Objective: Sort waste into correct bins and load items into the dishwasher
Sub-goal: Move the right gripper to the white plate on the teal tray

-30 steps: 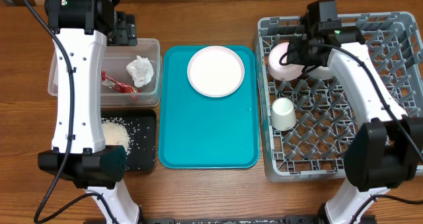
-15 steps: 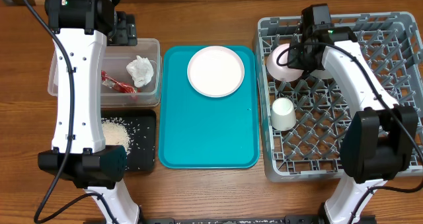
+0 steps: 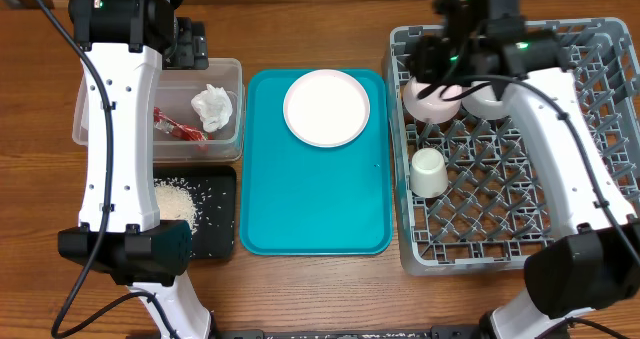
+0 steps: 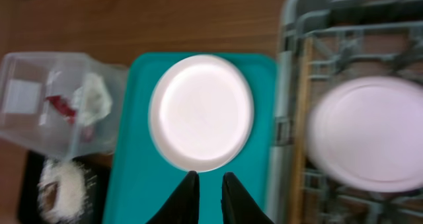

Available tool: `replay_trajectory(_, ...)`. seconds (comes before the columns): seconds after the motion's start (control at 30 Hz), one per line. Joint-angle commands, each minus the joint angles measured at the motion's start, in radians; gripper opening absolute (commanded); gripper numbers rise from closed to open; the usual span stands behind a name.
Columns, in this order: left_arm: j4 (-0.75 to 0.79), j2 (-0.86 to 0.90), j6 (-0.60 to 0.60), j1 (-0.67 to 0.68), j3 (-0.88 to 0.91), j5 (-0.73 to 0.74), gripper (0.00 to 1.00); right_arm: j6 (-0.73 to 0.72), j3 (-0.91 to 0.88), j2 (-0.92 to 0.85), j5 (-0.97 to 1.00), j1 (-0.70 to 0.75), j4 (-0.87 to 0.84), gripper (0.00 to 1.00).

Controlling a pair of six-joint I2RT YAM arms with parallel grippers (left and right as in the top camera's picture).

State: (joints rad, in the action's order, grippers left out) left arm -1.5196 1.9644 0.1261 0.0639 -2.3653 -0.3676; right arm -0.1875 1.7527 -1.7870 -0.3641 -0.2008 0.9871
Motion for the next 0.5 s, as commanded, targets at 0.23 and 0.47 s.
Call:
replay_trajectory(0.23, 0.003, -0.015, -0.014, 0.002, -0.021, 0.0, 1.0, -0.071, -0.028, -0.03, 0.294, -0.278, -0.079, 0.37)
replay_trajectory(0.47, 0.003, -0.015, -0.014, 0.002, -0.021, 0.0, 1.0, -0.183, -0.047, -0.1, 0.532, -0.378, -0.09, 0.46)
